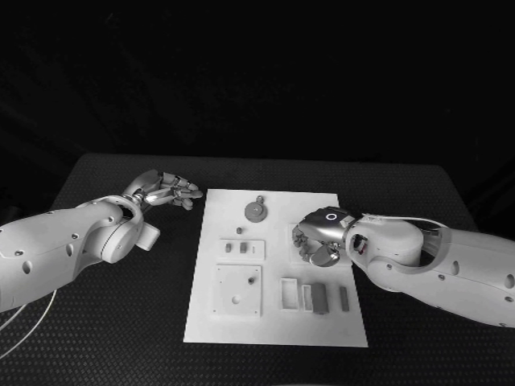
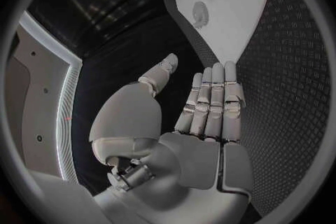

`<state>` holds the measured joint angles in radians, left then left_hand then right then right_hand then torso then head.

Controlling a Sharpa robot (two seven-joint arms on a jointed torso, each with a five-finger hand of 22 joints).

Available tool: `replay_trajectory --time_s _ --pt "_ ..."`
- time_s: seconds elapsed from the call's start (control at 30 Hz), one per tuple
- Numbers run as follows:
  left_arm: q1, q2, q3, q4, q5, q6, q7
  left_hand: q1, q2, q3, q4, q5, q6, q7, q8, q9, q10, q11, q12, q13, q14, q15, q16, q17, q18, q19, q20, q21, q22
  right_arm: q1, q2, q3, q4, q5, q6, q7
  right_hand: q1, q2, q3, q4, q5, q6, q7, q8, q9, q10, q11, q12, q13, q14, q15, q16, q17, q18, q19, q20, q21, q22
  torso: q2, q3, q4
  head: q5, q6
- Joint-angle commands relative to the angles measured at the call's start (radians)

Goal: Assemble the parts on the task board

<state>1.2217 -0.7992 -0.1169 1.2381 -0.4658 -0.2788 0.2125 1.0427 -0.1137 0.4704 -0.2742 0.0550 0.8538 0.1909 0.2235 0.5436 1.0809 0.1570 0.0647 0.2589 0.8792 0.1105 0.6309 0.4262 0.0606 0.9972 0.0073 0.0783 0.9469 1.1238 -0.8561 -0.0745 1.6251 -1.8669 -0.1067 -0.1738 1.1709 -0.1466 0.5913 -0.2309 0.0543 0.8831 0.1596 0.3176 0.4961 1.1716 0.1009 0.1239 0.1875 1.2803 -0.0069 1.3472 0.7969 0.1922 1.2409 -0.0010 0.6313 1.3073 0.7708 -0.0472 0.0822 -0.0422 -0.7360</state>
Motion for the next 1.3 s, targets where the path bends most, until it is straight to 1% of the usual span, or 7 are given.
replay_trajectory --time_s 0.03,0.13,0.67,0.77,0.9,1.07,1.3 --pt "0.001 0.002 0.001 0.002 0.006 0.009 0.013 -0.005 0.007 -0.005 0.000 -0.004 0.000 -0.002 0.004 -0.001 -0.006 -0.002 0.004 -0.002 0.007 0.000 -0.003 0.002 0.012 0.007 0.004 -0.006 -0.001 -0.002 0.001 0.000 -0.003 -0.025 -0.020 0.007 -0.004 0.019 0.001 -0.011 -0.001 0.017 -0.002 0.010 0.003 0.024 -0.007 0.007 0.005 0.001 -0.011 0.003 -0.001 0.070 -0.001 -0.008 0.005 0.021 0.000 -0.0001 -0.0008 0.001 -0.001" --pt "0.001 0.001 0.001 0.002 0.006 0.009 0.012 -0.006 0.007 -0.005 0.000 -0.004 0.000 -0.002 0.004 -0.001 -0.006 -0.002 0.004 -0.002 0.007 0.000 -0.004 0.002 0.012 0.007 0.004 -0.006 -0.001 -0.003 0.003 0.000 -0.001 -0.025 -0.024 0.010 -0.012 0.034 0.001 -0.018 -0.001 0.032 -0.007 0.016 0.006 0.043 -0.014 0.009 0.011 0.002 -0.018 0.003 -0.001 0.070 -0.001 -0.007 0.005 0.021 0.000 0.0003 -0.0013 0.000 -0.002" --pt "0.001 0.000 0.001 0.002 0.006 0.012 0.008 -0.006 0.008 -0.005 0.000 -0.004 0.000 -0.002 0.005 -0.001 -0.006 -0.002 0.004 -0.002 0.008 0.000 -0.005 0.004 0.011 0.006 0.004 -0.006 -0.002 -0.005 0.004 0.000 -0.011 -0.055 -0.021 0.000 -0.017 0.061 0.010 -0.044 -0.001 0.059 -0.018 0.021 0.011 0.073 -0.025 0.005 0.025 0.003 -0.028 0.001 -0.001 0.070 0.000 -0.009 0.005 0.021 0.000 -0.0002 -0.0011 0.000 -0.005" --pt "0.001 0.000 0.001 0.002 0.006 0.011 0.008 -0.006 0.008 -0.005 0.000 -0.004 0.000 -0.002 0.005 -0.001 -0.006 -0.002 0.004 -0.002 0.007 0.000 -0.005 0.004 0.011 0.006 0.004 -0.006 -0.002 -0.005 0.004 0.000 -0.012 -0.069 -0.028 -0.002 0.002 0.084 0.019 -0.060 -0.001 0.067 -0.021 0.023 0.014 0.083 -0.028 0.003 0.030 0.003 -0.031 0.001 0.000 0.070 -0.002 -0.010 0.006 0.021 0.000 -0.0002 -0.0006 0.000 -0.005" --pt "0.001 -0.001 0.001 0.002 0.006 0.011 0.009 -0.006 0.008 -0.005 0.000 -0.004 0.000 -0.002 0.005 -0.001 -0.006 -0.002 0.004 -0.002 0.007 0.000 -0.006 0.004 0.012 0.006 0.004 -0.007 -0.002 -0.005 0.006 0.000 -0.010 -0.083 -0.045 -0.001 0.044 0.109 0.023 -0.063 -0.001 0.096 -0.031 0.036 0.023 0.116 -0.042 0.014 0.046 0.002 -0.045 0.001 0.002 0.070 -0.005 -0.012 0.010 0.023 0.000 0.0002 -0.0006 0.001 -0.005" --pt "0.001 -0.001 0.001 0.001 0.006 0.011 0.009 -0.006 0.008 -0.005 0.000 -0.004 0.000 -0.002 0.005 -0.001 -0.006 -0.002 0.004 -0.002 0.007 0.000 -0.006 0.005 0.012 0.006 0.004 -0.007 -0.002 -0.006 0.008 0.000 -0.005 -0.089 -0.074 0.002 0.059 0.117 0.021 -0.063 -0.001 0.108 -0.036 0.041 0.028 0.130 -0.049 0.018 0.056 0.002 -0.051 0.002 0.004 0.070 -0.004 -0.012 0.013 0.023 0.000 -0.0001 -0.0005 0.001 -0.005" --pt "0.001 0.000 0.001 0.001 0.006 0.011 0.010 -0.006 0.009 -0.005 0.000 -0.004 -0.001 -0.002 0.005 -0.002 -0.006 -0.002 0.004 -0.003 0.007 0.000 -0.007 0.006 0.011 0.006 0.004 -0.007 -0.002 -0.006 0.007 0.000 0.013 -0.095 -0.091 0.004 0.062 0.117 0.016 -0.062 -0.001 0.119 -0.040 0.044 0.033 0.141 -0.053 0.019 0.066 0.002 -0.056 0.004 0.006 0.070 -0.002 -0.013 0.017 0.023 0.000 -0.0001 -0.0002 0.004 -0.006"
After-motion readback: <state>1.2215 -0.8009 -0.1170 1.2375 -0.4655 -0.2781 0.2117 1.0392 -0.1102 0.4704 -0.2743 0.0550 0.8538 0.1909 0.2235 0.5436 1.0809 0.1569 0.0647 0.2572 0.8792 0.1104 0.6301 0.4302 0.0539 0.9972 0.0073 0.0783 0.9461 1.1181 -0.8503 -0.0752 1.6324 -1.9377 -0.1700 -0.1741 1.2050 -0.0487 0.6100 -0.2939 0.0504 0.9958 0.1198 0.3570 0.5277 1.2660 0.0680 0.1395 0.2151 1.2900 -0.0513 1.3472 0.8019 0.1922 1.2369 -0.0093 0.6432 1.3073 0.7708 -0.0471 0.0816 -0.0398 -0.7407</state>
